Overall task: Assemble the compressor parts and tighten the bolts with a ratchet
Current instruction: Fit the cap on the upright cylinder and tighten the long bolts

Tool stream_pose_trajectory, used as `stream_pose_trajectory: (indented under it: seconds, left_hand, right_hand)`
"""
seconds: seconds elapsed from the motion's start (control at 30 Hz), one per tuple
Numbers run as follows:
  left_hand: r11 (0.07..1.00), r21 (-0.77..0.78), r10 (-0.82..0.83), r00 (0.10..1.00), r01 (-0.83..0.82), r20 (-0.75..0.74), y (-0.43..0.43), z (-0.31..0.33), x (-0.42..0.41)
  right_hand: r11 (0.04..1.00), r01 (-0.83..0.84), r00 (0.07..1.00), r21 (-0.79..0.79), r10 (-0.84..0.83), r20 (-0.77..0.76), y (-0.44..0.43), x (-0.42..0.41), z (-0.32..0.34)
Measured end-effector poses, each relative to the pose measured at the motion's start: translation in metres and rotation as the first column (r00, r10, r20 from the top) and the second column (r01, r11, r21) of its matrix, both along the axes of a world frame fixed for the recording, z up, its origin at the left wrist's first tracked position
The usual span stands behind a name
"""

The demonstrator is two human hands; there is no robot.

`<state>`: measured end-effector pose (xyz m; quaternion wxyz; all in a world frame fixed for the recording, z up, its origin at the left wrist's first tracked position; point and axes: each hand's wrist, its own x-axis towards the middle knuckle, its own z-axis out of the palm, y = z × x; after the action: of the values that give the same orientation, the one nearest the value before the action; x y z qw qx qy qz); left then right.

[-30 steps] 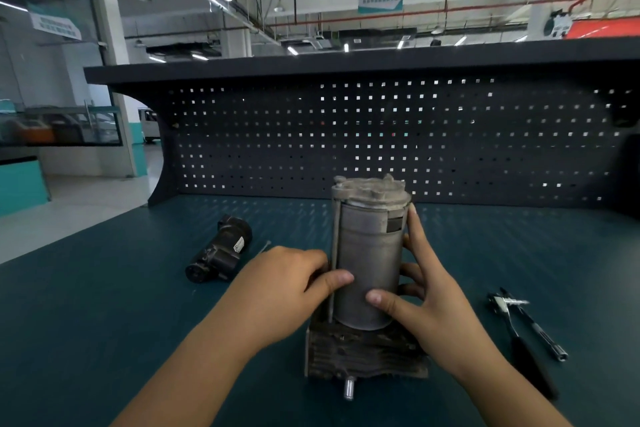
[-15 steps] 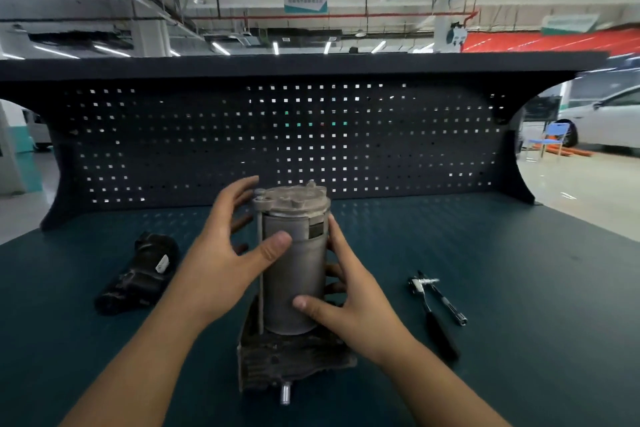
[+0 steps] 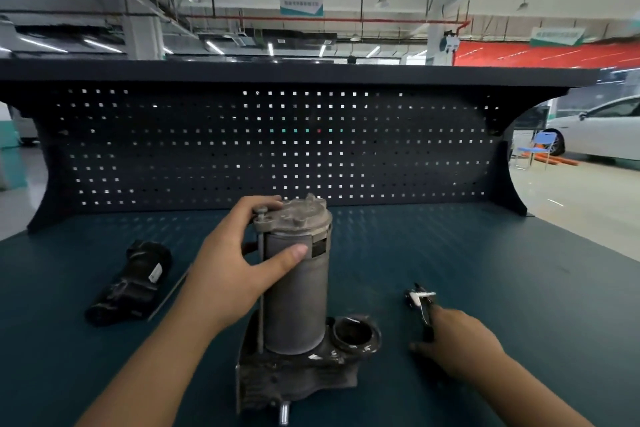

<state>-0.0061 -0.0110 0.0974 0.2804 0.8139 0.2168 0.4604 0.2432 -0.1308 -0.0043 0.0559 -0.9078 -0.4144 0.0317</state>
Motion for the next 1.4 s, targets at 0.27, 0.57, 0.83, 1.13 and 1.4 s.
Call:
stream_pose_trajectory:
  seconds: [0.27, 0.57, 0.83, 1.13, 1.4]
  left_hand:
    - [0.998, 0.065, 0.022, 0.992, -0.014, -0.127, 0.009, 0.003, -0.005]
    - [0.979, 0.063, -0.160, 0.921, 0.194, -0.355, 0.031, 0.026, -0.013]
    - [0.942, -0.041, -0.324, 0.869, 0.333, -0.374, 0.037, 0.044, -0.001]
    - [0.921, -0.101, -0.389, 0.882, 0.376, -0.265, 0.036, 0.033, 0.000]
    - [0.935, -0.091, -0.354, 0.911, 0.342, -0.210, 0.034, 0.026, 0.001]
  right_hand:
    - [0.970, -0.024, 0.998, 0.241, 0.009, 0.066, 0.001, 0.013, 0.025]
    - [0.554, -0.293, 0.930, 0.779, 0.355, 0.097, -0.022, -0.019, 0.157]
    - [0.447, -0.342, 0.689, 0.826, 0.717, -0.103, -0.011, -0.053, 0.208]
    - [0.537, -0.400, 0.571, 0.743, 0.780, -0.256, 0.009, -0.072, 0.214]
    - [0.581, -0.396, 0.541, 0.711, 0.773, -0.330, 0.011, -0.067, 0.213]
